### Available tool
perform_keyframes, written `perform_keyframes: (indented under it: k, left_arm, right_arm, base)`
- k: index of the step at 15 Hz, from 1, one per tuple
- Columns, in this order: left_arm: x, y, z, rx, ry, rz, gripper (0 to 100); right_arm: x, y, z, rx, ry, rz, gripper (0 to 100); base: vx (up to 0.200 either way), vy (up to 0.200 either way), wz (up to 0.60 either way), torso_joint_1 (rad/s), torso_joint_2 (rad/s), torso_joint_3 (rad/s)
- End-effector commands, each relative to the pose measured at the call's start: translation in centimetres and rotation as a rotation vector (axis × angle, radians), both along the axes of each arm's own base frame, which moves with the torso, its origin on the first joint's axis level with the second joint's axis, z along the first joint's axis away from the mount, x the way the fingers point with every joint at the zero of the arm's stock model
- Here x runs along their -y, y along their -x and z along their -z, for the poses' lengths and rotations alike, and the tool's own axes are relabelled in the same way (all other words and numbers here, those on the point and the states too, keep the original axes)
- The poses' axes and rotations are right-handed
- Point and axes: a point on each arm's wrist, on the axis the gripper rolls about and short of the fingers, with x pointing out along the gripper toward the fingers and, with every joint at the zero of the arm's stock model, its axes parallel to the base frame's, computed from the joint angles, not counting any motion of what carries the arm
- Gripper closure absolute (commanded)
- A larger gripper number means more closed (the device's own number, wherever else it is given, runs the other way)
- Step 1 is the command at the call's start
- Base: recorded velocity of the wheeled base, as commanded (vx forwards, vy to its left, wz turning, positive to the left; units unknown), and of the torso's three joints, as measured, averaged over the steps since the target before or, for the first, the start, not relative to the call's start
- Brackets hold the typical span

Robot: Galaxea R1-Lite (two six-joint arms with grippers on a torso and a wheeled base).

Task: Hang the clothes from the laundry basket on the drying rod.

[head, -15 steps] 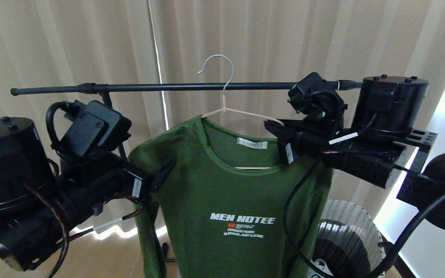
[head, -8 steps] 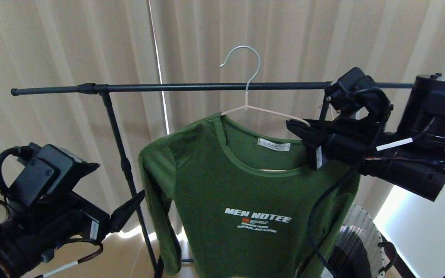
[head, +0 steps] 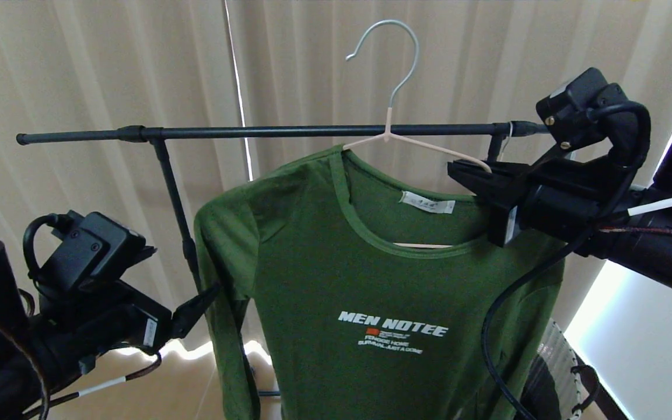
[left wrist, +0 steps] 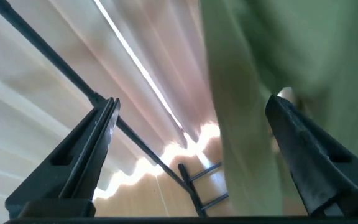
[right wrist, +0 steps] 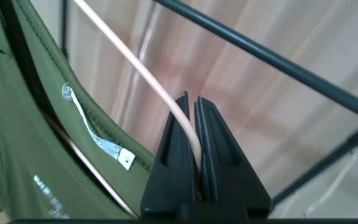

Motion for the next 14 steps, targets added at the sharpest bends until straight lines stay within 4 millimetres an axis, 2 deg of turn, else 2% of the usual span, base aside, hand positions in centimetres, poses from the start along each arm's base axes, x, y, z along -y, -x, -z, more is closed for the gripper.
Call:
perform_keyframes:
  k: [1,2,3,6,10,14]
  left_arm:
    - [0.3,-0.8,0.1,-0.011,-0.004,-0.001,0]
    - [0.5,-0.9,0.0,-0.007,-0.004,0.006,0]
    - [0.5,-0.9,0.0,-0.010,-0.005,0.006,100]
    - [0.4,-1.1,0.4,-0.024,-0.011,-0.007,100]
    - [-2.6,-0.6,2.1,-0.072,-0.038,-0.146,100]
    - [-3.2,-0.7,2.0,-0.058,-0.032,-0.172,100]
  right_arm:
    - [0.3,0.6,-0.6,0.018,-0.012,-0.016,100]
    - [0.3,0.6,-0.7,0.022,-0.014,-0.016,100]
    - [0.3,0.7,-0.7,0.024,-0.014,-0.018,100]
    - [0.3,0.6,-0.7,0.024,-0.012,-0.015,100]
    - [1.7,0.1,-0.9,0.032,-0.014,0.050,100]
    - [1.9,-0.1,-0.8,0.028,-0.011,0.062,100]
  base:
    - [0.000,0.000,0.00,0.000,0.00,0.000]
    - [0.000,0.000,0.00,0.000,0.00,0.000]
    - [0.000,0.000,0.00,0.000,0.00,0.000]
    - [0.000,0.000,0.00,0.000,0.00,0.000]
    - [0.000,0.000,0.00,0.000,0.00,0.000]
    - [0.000,0.000,0.00,0.000,0.00,0.000]
